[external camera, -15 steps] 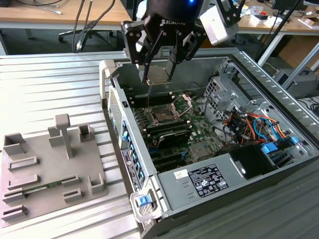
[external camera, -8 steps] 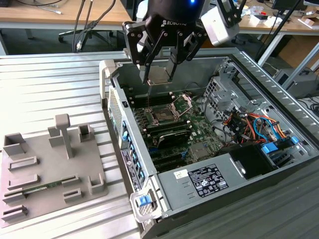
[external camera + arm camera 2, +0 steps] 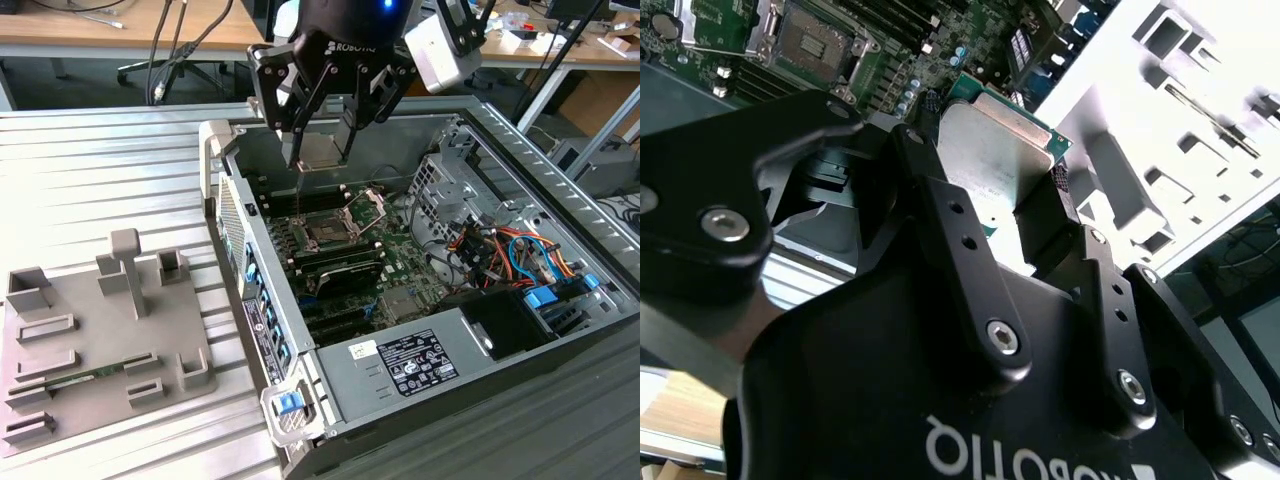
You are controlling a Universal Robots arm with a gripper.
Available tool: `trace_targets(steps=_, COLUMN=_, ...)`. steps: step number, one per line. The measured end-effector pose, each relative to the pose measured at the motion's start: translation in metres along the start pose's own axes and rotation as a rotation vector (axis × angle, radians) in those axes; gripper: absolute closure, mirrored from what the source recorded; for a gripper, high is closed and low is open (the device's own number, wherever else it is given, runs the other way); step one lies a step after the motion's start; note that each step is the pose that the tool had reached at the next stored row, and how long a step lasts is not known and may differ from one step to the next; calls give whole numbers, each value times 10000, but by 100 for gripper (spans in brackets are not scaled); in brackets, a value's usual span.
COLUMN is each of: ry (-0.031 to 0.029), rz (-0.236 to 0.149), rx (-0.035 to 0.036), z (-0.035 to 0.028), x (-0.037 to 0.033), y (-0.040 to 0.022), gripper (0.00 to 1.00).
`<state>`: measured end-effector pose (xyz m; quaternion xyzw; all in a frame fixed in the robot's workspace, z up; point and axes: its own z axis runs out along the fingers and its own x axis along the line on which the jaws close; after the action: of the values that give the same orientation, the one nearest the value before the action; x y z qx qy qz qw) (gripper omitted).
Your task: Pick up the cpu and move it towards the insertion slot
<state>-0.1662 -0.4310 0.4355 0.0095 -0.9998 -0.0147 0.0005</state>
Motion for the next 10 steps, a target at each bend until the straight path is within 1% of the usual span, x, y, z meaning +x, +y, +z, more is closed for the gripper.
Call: trace_targets(steps=10, ry=0, rz=0, rx=0, z=15, x=-31, y=-1, gripper=45)
